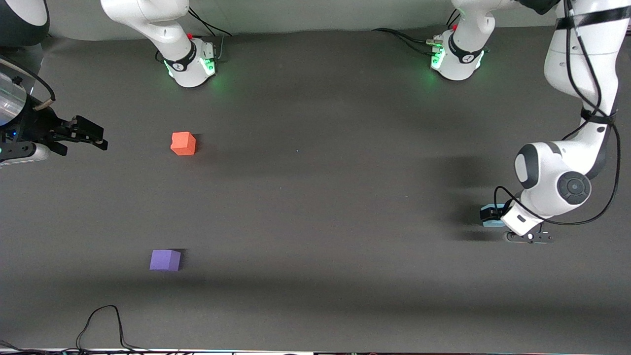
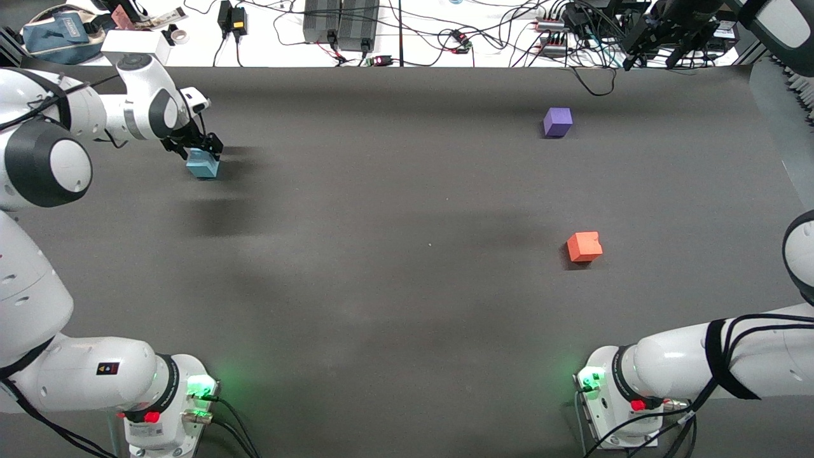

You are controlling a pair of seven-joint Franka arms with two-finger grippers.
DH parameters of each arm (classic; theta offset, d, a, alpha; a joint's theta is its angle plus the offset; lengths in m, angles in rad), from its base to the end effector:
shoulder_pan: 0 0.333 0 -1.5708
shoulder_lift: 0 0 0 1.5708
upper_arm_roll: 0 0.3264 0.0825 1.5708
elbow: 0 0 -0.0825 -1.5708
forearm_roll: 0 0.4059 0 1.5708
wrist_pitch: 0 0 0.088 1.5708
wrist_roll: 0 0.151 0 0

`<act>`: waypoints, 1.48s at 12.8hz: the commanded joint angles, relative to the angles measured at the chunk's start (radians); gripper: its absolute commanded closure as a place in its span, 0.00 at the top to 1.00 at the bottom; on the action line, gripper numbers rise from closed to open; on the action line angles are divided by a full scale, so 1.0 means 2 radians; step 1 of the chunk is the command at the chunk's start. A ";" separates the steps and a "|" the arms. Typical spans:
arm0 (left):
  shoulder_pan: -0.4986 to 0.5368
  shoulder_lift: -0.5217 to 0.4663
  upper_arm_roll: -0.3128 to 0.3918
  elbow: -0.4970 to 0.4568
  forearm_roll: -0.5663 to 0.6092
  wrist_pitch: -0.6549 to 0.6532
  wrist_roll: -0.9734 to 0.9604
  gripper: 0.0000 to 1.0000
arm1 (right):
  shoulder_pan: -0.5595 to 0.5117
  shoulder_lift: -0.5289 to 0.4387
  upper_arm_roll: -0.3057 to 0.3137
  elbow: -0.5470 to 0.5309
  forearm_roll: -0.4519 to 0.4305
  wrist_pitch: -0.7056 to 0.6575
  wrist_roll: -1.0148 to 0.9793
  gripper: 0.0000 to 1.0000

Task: Place blue block between orange and purple blocks
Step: 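Reach the left gripper down to the light blue cube and grasp it, then carry the blue cube with the left gripper to the table's middle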

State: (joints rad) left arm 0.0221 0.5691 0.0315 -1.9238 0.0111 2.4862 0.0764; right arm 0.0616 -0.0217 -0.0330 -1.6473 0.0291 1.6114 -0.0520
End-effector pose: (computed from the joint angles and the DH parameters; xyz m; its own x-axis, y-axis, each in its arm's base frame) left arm 0.6424 0.0348 0.1385 0.9993 -0.0364 -0.0084 -0.0366 -0.9991 -0.0231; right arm 0.5707 0.0205 0.5691 0.9968 0.0793 -0.0127 0.0789 -0.9964 -0.0305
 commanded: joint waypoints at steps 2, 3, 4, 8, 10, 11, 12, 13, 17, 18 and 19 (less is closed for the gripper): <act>-0.003 -0.005 0.003 -0.003 0.001 -0.001 0.006 0.90 | 0.006 0.006 -0.003 0.007 -0.006 0.003 0.000 1.00; -0.003 -0.005 0.003 -0.003 0.001 -0.002 0.002 0.61 | 0.006 0.006 -0.003 0.007 -0.007 0.003 0.000 1.00; -0.004 -0.005 0.003 -0.002 0.000 -0.004 -0.001 0.44 | 0.006 0.005 -0.003 0.007 -0.007 0.001 -0.001 1.00; -0.003 -0.006 0.003 0.002 -0.001 -0.005 -0.003 0.30 | 0.005 0.004 -0.004 0.008 -0.008 -0.001 -0.001 1.00; 0.000 -0.014 0.003 0.026 -0.002 -0.048 -0.001 0.30 | 0.005 0.004 -0.004 0.007 -0.008 -0.001 -0.001 1.00; 0.001 -0.021 0.003 0.054 -0.002 -0.094 0.000 0.30 | 0.005 0.004 -0.004 0.007 -0.008 -0.001 -0.001 1.00; 0.001 -0.030 0.003 0.085 -0.002 -0.144 -0.001 0.30 | 0.005 0.005 -0.004 0.007 -0.008 -0.001 -0.001 1.00; 0.002 -0.045 0.003 0.115 -0.002 -0.196 0.000 0.30 | 0.005 0.005 -0.004 0.007 -0.008 -0.001 -0.001 1.00; 0.001 -0.068 0.001 0.247 -0.004 -0.394 0.006 0.30 | 0.006 0.005 -0.004 0.007 -0.009 -0.001 -0.001 1.00; -0.007 -0.074 -0.002 0.270 -0.006 -0.428 -0.004 0.30 | 0.006 0.005 -0.004 0.007 -0.009 -0.001 -0.001 1.00; -0.015 -0.079 -0.009 0.283 -0.016 -0.454 -0.022 0.30 | 0.006 0.006 -0.004 0.007 -0.009 -0.001 -0.001 1.00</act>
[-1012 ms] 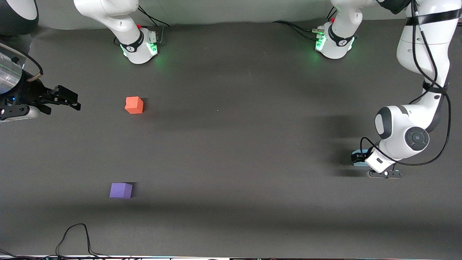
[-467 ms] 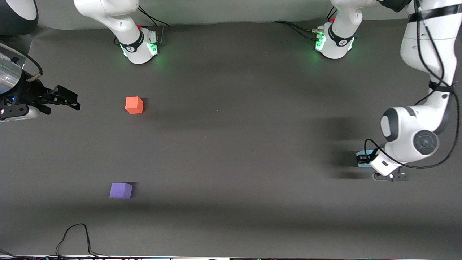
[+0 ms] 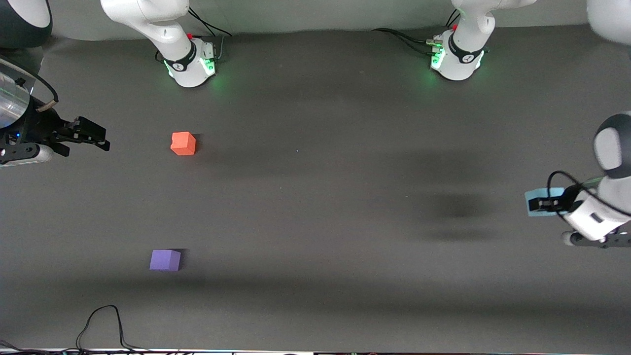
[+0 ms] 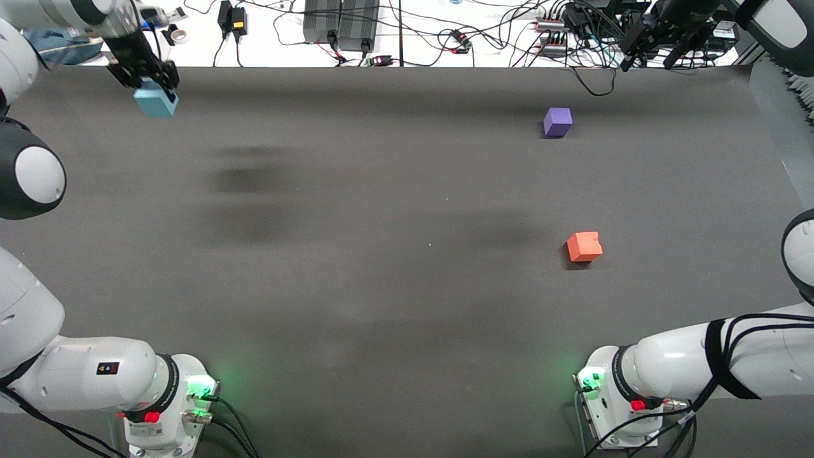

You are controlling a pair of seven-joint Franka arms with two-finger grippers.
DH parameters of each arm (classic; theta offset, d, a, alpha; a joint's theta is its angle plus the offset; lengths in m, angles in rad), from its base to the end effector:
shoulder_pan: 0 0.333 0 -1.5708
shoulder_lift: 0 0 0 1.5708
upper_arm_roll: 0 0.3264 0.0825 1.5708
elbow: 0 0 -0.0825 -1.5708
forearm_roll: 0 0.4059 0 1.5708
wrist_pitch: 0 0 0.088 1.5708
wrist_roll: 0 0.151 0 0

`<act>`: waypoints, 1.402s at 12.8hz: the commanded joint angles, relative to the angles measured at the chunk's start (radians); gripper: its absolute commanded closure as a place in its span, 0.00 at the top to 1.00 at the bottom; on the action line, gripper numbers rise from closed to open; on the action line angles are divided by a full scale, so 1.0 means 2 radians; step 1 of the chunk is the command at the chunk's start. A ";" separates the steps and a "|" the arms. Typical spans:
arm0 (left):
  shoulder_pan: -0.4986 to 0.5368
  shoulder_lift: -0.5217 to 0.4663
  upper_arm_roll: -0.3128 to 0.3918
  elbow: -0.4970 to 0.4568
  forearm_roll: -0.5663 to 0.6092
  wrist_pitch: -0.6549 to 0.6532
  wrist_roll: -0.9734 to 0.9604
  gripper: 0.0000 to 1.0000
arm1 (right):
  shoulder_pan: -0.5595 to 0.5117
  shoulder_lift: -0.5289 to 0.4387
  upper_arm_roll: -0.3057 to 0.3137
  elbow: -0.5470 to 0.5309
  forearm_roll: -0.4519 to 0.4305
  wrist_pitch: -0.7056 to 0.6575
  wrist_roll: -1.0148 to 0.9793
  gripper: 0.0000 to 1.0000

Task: Place blue block between orange and purple blocks
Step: 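Carry the blue cube with the left gripper to the table's middle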

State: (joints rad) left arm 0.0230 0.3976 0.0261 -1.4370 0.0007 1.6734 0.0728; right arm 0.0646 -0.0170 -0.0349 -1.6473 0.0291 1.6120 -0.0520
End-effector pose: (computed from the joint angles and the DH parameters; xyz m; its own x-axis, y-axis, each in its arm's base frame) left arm 0.6777 0.0312 0.4127 0.9867 -0.0248 -0.1607 -0.0250 -0.9997 0.0009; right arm 0.5719 0.0211 0.5664 0.9966 0.0804 -0.0168 0.0799 -0.9963 -0.0306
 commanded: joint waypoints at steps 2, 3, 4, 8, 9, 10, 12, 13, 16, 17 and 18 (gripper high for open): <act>-0.034 0.003 -0.036 0.064 -0.025 -0.073 -0.084 0.30 | 0.005 0.004 -0.003 0.007 -0.010 -0.001 -0.001 1.00; -0.049 0.004 -0.061 0.076 -0.025 -0.083 -0.136 0.30 | 0.005 0.003 -0.003 0.007 -0.010 -0.001 -0.001 1.00; -0.068 0.008 -0.090 0.080 -0.024 -0.082 -0.199 0.30 | 0.005 0.003 -0.003 0.007 -0.010 -0.001 -0.001 1.00; -0.221 0.081 -0.117 0.178 -0.013 -0.064 -0.417 0.30 | 0.005 0.003 -0.003 0.007 -0.011 -0.001 -0.001 1.00; -0.263 0.098 -0.117 0.197 0.004 -0.049 -0.459 0.30 | 0.005 0.003 -0.003 0.007 -0.011 -0.001 -0.001 1.00; -0.304 0.112 -0.117 0.205 0.020 -0.029 -0.497 0.30 | 0.004 0.003 -0.003 0.007 -0.011 -0.001 -0.001 1.00; -0.374 0.132 -0.116 0.206 0.046 -0.011 -0.531 0.30 | 0.004 0.003 -0.003 0.007 -0.011 -0.001 -0.001 1.00; -0.404 0.147 -0.115 0.205 0.062 -0.010 -0.544 0.30 | 0.004 0.003 -0.003 0.007 -0.011 -0.001 -0.001 1.00; -0.434 0.195 -0.116 0.185 0.087 0.052 -0.566 0.30 | 0.004 0.004 -0.003 0.006 -0.011 -0.002 -0.001 1.00; -0.434 0.208 -0.116 0.168 0.099 0.094 -0.582 0.30 | 0.004 0.003 -0.003 0.006 -0.011 -0.002 -0.002 1.00; -0.434 0.218 -0.116 0.144 0.105 0.141 -0.589 0.30 | 0.004 0.003 -0.003 0.006 -0.011 -0.003 -0.002 1.00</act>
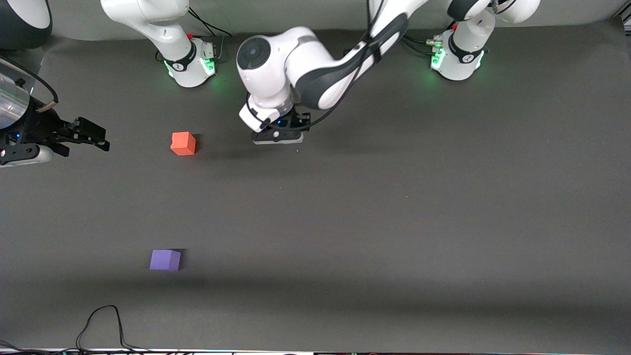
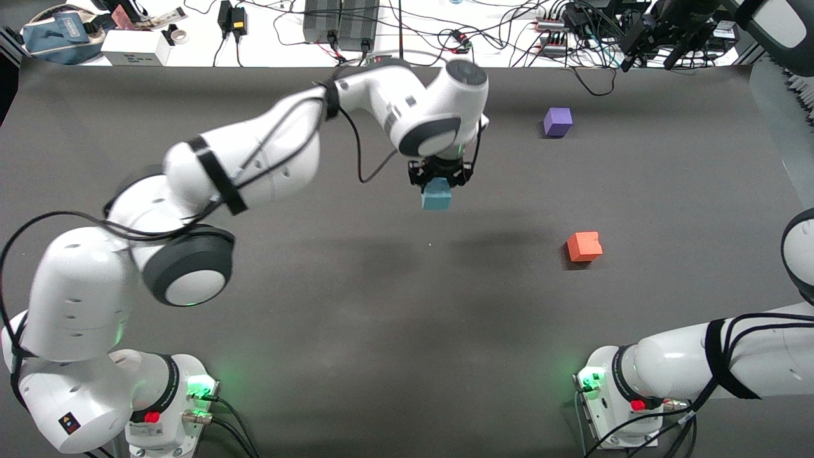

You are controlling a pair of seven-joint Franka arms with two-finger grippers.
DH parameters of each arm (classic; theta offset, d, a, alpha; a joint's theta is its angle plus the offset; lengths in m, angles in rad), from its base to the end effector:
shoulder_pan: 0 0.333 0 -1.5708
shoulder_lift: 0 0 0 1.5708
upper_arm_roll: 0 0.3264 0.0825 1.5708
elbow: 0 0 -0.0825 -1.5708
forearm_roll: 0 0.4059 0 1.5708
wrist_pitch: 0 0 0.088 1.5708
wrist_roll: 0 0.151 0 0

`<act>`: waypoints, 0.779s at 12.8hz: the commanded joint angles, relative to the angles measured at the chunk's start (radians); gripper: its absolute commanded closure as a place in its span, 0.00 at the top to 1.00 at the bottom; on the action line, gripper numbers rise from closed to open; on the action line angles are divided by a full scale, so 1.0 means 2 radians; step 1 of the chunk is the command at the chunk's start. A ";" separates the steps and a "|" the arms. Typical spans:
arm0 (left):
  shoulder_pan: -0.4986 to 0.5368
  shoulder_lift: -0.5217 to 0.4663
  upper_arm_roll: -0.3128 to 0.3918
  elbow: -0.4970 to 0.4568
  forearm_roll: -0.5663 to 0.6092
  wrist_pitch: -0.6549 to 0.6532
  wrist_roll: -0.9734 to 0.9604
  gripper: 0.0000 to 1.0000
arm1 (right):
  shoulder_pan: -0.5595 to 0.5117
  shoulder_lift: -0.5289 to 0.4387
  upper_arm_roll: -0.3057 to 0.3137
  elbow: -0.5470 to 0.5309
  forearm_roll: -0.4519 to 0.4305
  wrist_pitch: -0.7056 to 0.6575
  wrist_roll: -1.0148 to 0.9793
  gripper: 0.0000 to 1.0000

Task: Place blue block between orange and purple blocks
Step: 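Carry the blue cube with the left gripper to the table's middle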

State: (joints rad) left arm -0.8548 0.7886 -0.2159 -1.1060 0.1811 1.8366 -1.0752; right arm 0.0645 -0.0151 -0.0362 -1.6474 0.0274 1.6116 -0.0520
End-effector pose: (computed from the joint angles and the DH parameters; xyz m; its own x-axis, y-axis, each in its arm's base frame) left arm 0.4318 -0.6508 0.3057 0.9999 0.0122 -0.0027 0.0120 -0.9988 -0.0469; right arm 0.5723 0.0201 0.5653 0.9967 0.0791 -0.0192 0.0785 -0.9965 -0.0289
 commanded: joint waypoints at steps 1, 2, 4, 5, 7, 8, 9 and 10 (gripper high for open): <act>0.004 0.034 0.006 -0.033 0.018 0.101 -0.025 0.30 | 0.004 0.003 -0.003 0.005 -0.011 -0.003 -0.002 1.00; 0.005 0.045 0.007 -0.034 0.027 0.124 -0.041 0.30 | 0.005 0.003 -0.003 0.005 -0.011 -0.003 -0.002 1.00; 0.004 0.067 0.017 -0.034 0.041 0.145 -0.053 0.31 | 0.004 0.004 -0.003 0.005 -0.011 -0.003 -0.002 1.00; 0.004 0.079 0.020 -0.034 0.046 0.155 -0.055 0.31 | 0.004 0.004 -0.003 0.005 -0.011 -0.003 -0.002 1.00; 0.004 0.092 0.021 -0.035 0.048 0.158 -0.055 0.31 | 0.004 0.004 -0.003 0.005 -0.011 -0.003 -0.002 1.00; 0.004 0.097 0.021 -0.035 0.050 0.165 -0.058 0.32 | 0.004 0.003 -0.003 0.005 -0.011 -0.003 -0.002 1.00; 0.004 0.101 0.026 -0.035 0.054 0.171 -0.061 0.32 | 0.004 0.004 -0.003 0.005 -0.011 -0.003 -0.002 1.00; 0.004 0.105 0.030 -0.035 0.055 0.172 -0.063 0.32 | 0.004 0.004 -0.003 0.005 -0.011 -0.003 -0.002 1.00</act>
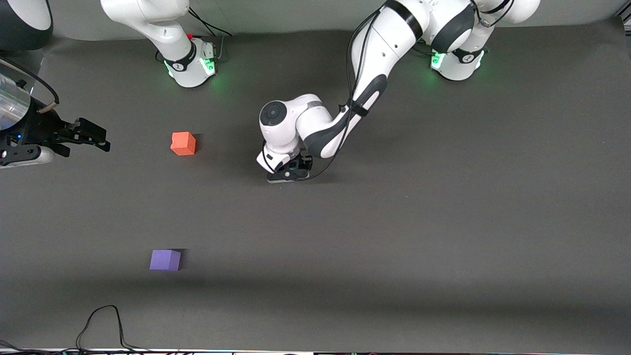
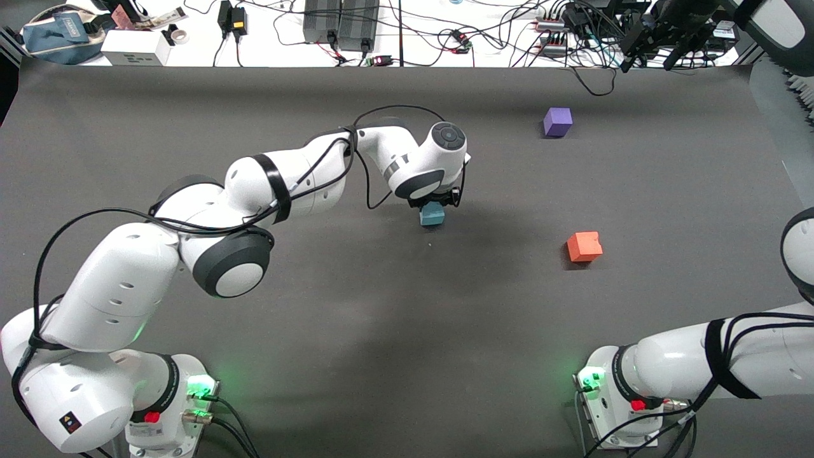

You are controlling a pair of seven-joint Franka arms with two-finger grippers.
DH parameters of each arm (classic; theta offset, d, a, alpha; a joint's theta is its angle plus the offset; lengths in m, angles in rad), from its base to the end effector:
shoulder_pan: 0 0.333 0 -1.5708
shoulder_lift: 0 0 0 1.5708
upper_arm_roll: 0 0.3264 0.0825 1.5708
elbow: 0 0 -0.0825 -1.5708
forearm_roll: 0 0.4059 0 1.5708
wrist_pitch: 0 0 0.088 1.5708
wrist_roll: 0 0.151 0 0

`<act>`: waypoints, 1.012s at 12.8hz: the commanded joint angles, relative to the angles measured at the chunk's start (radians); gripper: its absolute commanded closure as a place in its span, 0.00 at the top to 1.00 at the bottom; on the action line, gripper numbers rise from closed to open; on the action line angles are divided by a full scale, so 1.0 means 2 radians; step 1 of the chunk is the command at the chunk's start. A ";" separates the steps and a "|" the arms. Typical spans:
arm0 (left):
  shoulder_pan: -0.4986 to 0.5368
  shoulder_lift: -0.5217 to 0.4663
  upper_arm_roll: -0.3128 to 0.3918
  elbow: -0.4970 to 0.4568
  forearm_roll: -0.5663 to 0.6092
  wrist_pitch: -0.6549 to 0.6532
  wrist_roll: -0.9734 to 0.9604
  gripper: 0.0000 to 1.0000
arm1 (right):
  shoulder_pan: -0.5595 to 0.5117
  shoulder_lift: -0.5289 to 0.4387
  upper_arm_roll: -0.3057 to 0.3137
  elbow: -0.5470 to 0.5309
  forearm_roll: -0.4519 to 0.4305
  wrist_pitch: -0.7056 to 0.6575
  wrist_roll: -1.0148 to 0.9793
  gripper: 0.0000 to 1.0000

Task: Place blue block between orange and purple blocks
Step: 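Carry the blue cube with the left gripper to the table's middle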

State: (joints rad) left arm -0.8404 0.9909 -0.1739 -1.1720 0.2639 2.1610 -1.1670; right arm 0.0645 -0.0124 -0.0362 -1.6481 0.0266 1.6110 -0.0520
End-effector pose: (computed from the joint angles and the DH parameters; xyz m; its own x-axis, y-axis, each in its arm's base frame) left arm 0.4628 -0.6423 0.1404 0.9937 0.0842 0.0734 0.0859 -0.9961 -0.0203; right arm 0.5728 0.0200 0.5633 0.9966 0.0791 -0.0233 0.0785 -0.9965 -0.0282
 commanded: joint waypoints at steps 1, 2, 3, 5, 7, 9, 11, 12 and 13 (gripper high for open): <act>-0.003 0.004 0.009 -0.002 0.015 0.009 -0.017 0.43 | 0.004 0.002 -0.003 0.005 -0.011 -0.003 -0.002 1.00; -0.002 0.002 0.009 -0.002 0.014 0.008 -0.016 0.75 | 0.004 0.002 -0.003 0.005 -0.010 -0.003 -0.002 1.00; -0.002 0.001 0.009 -0.002 0.014 0.006 -0.016 1.00 | 0.004 0.004 -0.003 0.005 -0.011 -0.003 -0.002 1.00; -0.002 -0.005 0.009 -0.001 0.012 -0.004 -0.015 1.00 | 0.005 0.004 -0.003 0.005 -0.011 -0.003 -0.002 1.00; 0.003 -0.024 0.006 0.002 0.009 -0.028 -0.012 1.00 | 0.005 0.004 -0.003 0.005 -0.011 -0.004 -0.002 1.00; 0.018 -0.066 0.003 0.003 -0.004 -0.078 -0.006 1.00 | 0.005 0.005 -0.003 0.005 -0.011 -0.004 -0.002 1.00; 0.053 -0.114 0.000 0.002 -0.046 -0.123 0.029 1.00 | 0.005 0.005 -0.003 0.005 -0.011 -0.004 -0.002 1.00; 0.082 -0.140 0.001 -0.003 -0.073 -0.142 0.058 1.00 | 0.005 0.005 -0.003 0.005 -0.011 -0.004 -0.002 1.00; 0.117 -0.164 0.001 -0.013 -0.096 -0.153 0.084 1.00 | 0.005 0.004 -0.003 0.005 -0.010 -0.004 -0.002 1.00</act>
State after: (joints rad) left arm -0.7241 0.7724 -0.1603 -1.1285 0.1516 1.9006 -1.0970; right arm 0.0648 -0.0082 -0.0362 -1.6487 0.0250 1.6099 -0.0520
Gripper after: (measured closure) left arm 0.000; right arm 0.000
